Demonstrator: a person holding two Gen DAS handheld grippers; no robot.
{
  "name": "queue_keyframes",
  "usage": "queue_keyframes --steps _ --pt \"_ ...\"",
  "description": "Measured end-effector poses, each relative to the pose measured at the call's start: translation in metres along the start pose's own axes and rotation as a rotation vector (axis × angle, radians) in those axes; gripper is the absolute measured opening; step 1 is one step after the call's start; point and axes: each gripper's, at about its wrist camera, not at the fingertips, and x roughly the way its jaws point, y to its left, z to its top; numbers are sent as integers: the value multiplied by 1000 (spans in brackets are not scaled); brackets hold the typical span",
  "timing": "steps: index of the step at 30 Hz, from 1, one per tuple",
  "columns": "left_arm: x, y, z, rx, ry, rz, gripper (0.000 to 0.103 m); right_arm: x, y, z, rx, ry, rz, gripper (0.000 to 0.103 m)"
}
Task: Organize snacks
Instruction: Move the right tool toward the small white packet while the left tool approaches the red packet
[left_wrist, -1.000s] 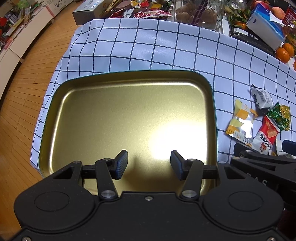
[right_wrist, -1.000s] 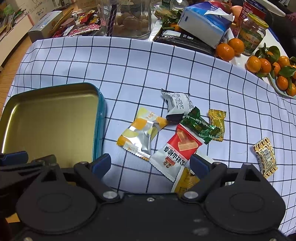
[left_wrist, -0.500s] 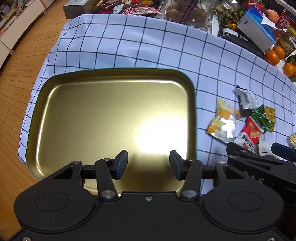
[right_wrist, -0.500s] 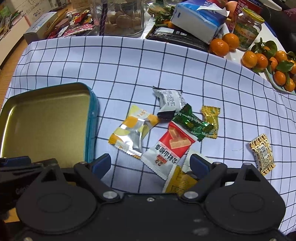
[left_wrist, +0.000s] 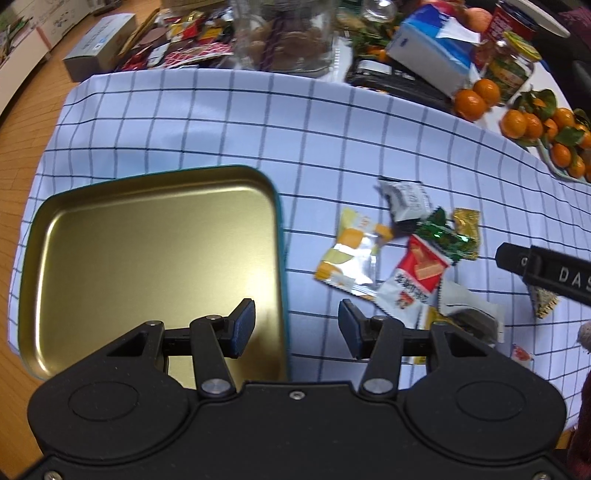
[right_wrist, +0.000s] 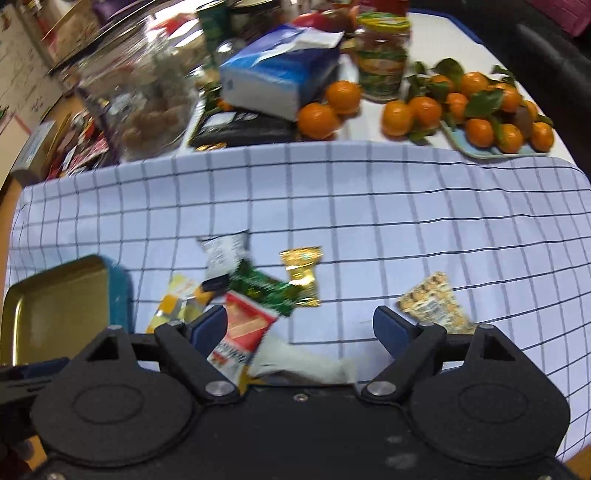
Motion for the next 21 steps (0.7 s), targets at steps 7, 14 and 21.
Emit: queue_keyframes --steps 7,14,21 --pt "2 -26 -2 65 -4 -45 56 7 -51 -1 81 49 -23 78" --pt "8 -46 -6 93 22 -81 56 7 -69 -13 60 66 -42 74" --pt "12 -61 -6 100 23 -117 56 9 -77 -27 40 118 -5 59"
